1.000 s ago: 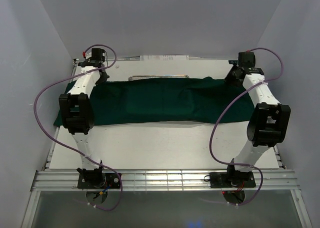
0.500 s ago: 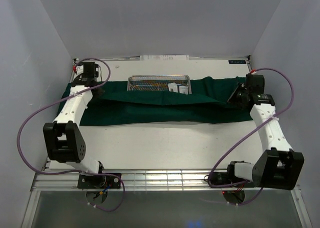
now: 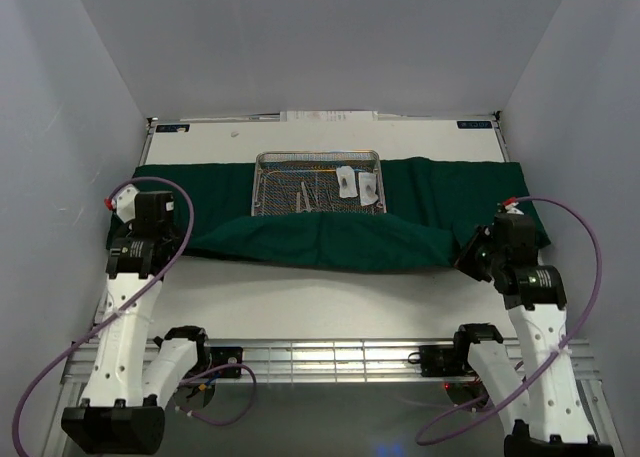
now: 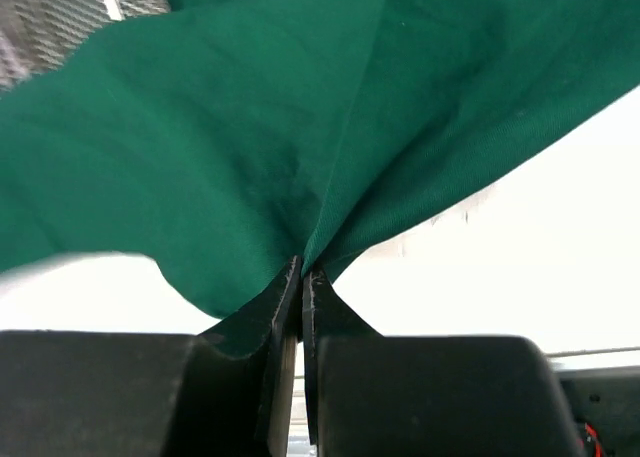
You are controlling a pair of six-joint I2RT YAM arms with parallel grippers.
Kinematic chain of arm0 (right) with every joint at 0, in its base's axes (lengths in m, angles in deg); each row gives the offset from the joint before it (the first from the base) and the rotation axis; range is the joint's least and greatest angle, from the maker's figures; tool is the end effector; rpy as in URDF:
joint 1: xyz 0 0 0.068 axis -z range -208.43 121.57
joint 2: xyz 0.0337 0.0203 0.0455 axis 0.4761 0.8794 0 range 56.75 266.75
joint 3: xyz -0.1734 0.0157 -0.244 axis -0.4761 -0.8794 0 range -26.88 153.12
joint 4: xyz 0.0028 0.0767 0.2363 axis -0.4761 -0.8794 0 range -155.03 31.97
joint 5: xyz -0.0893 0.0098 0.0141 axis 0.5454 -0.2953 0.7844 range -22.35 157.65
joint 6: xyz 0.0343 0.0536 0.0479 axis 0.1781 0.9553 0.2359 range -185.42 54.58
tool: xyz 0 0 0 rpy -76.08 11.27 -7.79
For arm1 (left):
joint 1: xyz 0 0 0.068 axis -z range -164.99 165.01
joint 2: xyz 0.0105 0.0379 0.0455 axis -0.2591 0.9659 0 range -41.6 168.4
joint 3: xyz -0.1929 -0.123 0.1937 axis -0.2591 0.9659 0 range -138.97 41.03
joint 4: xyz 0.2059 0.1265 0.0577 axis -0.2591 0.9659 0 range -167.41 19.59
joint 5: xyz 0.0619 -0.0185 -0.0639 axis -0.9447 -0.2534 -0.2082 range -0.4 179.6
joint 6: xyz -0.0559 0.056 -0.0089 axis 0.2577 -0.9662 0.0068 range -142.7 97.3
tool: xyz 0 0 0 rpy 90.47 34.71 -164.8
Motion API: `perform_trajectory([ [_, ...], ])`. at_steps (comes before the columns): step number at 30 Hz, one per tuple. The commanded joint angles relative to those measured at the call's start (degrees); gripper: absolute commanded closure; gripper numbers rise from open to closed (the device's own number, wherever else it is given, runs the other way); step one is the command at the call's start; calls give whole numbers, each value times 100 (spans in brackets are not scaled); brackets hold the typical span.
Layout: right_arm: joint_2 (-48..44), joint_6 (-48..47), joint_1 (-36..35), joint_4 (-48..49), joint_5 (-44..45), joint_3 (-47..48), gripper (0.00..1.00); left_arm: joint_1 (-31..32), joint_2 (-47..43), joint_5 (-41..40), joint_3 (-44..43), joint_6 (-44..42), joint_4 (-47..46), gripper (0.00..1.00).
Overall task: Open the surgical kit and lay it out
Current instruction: Open the surgical kit at the center of the board.
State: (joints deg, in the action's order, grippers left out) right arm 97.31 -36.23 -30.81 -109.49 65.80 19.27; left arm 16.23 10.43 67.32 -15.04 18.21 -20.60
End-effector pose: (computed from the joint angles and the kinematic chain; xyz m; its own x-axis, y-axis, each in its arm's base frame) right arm 0.1216 0.0073 0.2832 -0.6573 0.4606 -0.5965 0.2939 0.8855 0.3598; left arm 0.1504 0.0228 0.3102 -0.4643 -0.5962 -0.6550 -0.6798 0.7139 -0.1679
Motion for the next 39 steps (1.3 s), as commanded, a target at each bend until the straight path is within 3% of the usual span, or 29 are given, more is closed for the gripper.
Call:
perform_trajectory([
  [1, -732, 219, -35, -714, -17, 192, 92, 19, -491, 22, -44, 339, 654, 100],
  [9, -1954, 219, -35, -2077, 158, 895, 92, 28, -1896, 119, -439, 410, 1753, 100],
  [12, -2262, 88, -44, -2351, 326, 1053, 80, 28, -2170, 127, -711, 418, 2157, 100],
  [15, -2508, 95, -105, -2360, 246, 1308, 74, 28, -2477, 319, -1019, 252, 2351, 100],
  [18, -2526, 131, -193, -2351, 334, 1712, 60, 28, -2785, 505, -1370, 277, 2360, 100],
  [23, -2342, 25, -281, -2307, 816, 2275, 41, 28, -3180, 102, -1985, 541, 2247, 70],
  [24, -2316, 25, -334, -2255, 861, 2310, 36, 28, -3234, 23, -2126, 541, 2185, 56],
  [25, -2307, 34, -360, -2141, 888, 2319, 35, 28, -3269, -108, -2179, 498, 2132, 51],
  [31, -1965, 122, -580, -1762, 844, 2047, 14, 28, -3173, -399, -2329, 234, 1895, 30],
  [33, -1605, 52, -607, -1622, 835, 1942, 9, 28, -2946, -522, -2207, 76, 1719, 28],
  [36, -998, 17, -598, -1386, 774, 1749, 0, 28, -2594, -532, -1645, -3, 1333, 16],
  [37, -840, 8, -607, -1288, 730, 1670, 9, 28, -2184, -471, -1496, 14, 1236, 15],
  [39, -305, 51, -607, -1026, 651, 1521, 10, 28, -1690, -147, -1047, 14, 789, 11],
])
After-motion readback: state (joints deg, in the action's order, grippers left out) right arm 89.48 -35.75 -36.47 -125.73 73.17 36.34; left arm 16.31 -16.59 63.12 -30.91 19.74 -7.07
